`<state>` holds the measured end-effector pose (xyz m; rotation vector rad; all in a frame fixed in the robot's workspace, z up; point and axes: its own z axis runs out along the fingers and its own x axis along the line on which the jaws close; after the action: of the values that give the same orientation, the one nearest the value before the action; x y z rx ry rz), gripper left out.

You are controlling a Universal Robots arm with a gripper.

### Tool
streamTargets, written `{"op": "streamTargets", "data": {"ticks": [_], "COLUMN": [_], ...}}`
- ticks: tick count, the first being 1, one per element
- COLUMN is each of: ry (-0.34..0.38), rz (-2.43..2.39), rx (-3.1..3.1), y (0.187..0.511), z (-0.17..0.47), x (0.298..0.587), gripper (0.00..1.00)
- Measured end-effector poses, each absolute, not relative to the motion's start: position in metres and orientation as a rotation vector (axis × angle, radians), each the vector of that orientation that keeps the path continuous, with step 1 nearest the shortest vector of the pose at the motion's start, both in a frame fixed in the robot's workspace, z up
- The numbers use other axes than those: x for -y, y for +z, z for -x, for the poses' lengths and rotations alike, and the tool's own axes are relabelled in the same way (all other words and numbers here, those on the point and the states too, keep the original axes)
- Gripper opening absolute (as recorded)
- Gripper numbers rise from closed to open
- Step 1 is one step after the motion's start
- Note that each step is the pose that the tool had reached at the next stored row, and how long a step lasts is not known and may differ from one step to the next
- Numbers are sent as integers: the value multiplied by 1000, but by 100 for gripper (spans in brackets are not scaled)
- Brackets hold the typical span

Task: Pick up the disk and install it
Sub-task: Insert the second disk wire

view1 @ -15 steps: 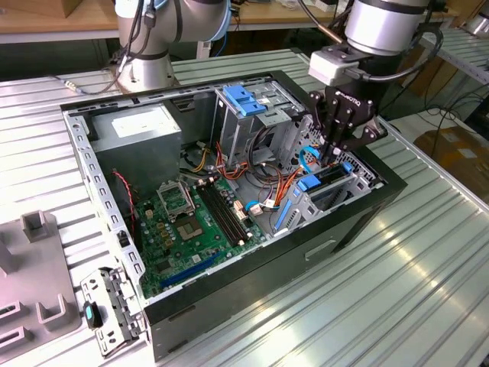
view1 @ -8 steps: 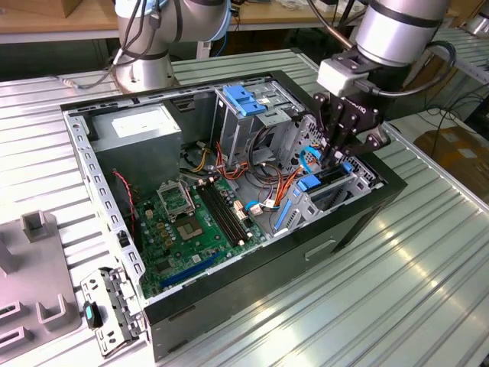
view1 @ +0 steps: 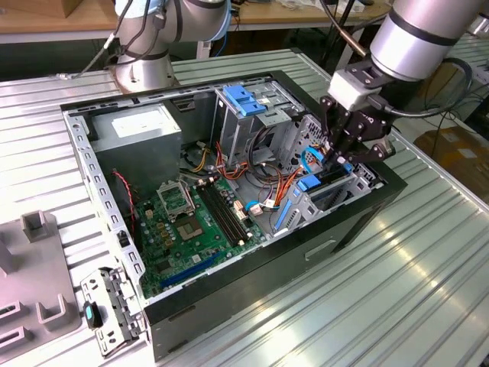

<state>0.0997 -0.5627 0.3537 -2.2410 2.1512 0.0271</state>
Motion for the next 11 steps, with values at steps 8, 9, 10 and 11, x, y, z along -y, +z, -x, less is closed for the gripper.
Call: {"op": "streamTargets", "data": {"ticks": [8, 9, 10, 11], "ry": [67, 71, 73, 75], "rz": [2217, 2215, 2214, 2213], "rx": [-2136, -2134, -2133, -2132], "y": [353, 353, 353, 353], "z": [-102, -102, -102, -102], "x": [569, 569, 570, 570], "gripper": [16, 16, 16, 16]}}
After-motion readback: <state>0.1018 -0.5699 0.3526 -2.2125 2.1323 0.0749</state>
